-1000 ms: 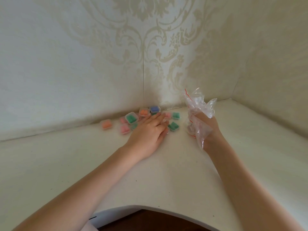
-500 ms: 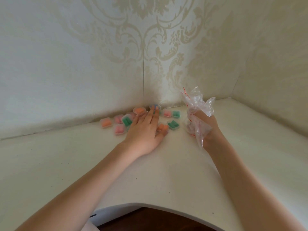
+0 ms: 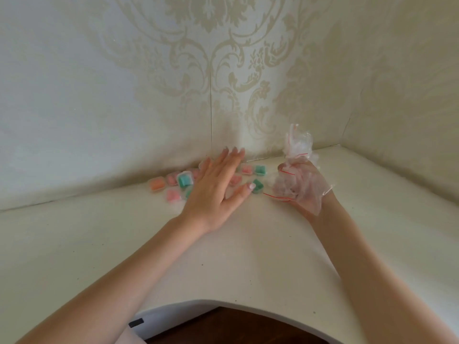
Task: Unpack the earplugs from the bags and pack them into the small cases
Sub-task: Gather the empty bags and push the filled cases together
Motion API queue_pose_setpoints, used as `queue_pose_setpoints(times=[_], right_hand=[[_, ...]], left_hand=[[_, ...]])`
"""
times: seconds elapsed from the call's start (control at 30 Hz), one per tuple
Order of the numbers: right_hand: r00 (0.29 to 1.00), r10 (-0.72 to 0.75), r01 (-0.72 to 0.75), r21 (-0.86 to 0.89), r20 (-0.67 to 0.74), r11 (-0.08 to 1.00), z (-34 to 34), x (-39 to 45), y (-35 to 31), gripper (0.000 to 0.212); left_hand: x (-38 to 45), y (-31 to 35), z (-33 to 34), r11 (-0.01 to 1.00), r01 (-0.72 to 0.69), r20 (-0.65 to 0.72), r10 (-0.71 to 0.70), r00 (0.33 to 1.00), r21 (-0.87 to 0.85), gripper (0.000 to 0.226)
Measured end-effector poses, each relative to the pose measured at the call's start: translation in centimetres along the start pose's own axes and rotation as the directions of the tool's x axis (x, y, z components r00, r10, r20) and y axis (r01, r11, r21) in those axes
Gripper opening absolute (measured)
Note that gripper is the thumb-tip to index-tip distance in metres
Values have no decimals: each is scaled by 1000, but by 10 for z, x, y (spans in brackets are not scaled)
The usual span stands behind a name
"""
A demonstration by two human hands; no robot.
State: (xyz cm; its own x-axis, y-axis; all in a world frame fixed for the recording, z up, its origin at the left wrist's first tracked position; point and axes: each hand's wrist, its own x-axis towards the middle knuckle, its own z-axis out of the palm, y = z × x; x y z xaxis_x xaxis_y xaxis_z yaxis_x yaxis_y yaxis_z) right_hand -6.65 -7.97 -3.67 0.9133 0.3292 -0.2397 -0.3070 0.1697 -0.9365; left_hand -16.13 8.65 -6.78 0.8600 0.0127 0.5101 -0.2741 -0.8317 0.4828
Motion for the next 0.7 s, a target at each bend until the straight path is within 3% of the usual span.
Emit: queue_pose_setpoints(times=[0.07, 0.17, 0.27, 0.37, 0.47, 0.53, 0.63, 0.7], right_hand=[[997, -65, 70, -115, 40, 991, 3, 0, 1, 43], [969, -227, 246, -333, 97, 910, 20, -20, 2, 32], [923, -354, 381, -235, 152, 894, 25, -34, 8, 25], [922, -352, 368, -87, 161, 926, 24, -47, 7, 20], [937, -342, 336, 85, 70, 938, 15, -61, 7, 56], [929, -371, 370, 78, -7, 926, 3, -77, 6, 66], [865, -486, 464, -165, -129, 870, -21, -102, 2, 31], [816, -536, 476, -274, -217, 836, -36, -122, 2, 20]], left_hand=[[1, 22, 1, 967, 26, 15, -23, 1000, -252, 86], [0, 56, 11, 927, -39, -21, 34, 999, -373, 96], [5, 65, 26, 907, -103, -249, -2, 968, -408, 69], [14, 76, 33, 847, 8, -357, -233, 905, -532, 42], [16, 107, 36, 682, 143, -220, -416, 883, -717, 18], [13, 127, 37, 568, 233, -80, -472, 878, -789, 7], [10, 154, 41, 208, 387, 265, -444, 856, -898, 56], [6, 177, 45, 40, 460, 411, -386, 826, -887, 70]])
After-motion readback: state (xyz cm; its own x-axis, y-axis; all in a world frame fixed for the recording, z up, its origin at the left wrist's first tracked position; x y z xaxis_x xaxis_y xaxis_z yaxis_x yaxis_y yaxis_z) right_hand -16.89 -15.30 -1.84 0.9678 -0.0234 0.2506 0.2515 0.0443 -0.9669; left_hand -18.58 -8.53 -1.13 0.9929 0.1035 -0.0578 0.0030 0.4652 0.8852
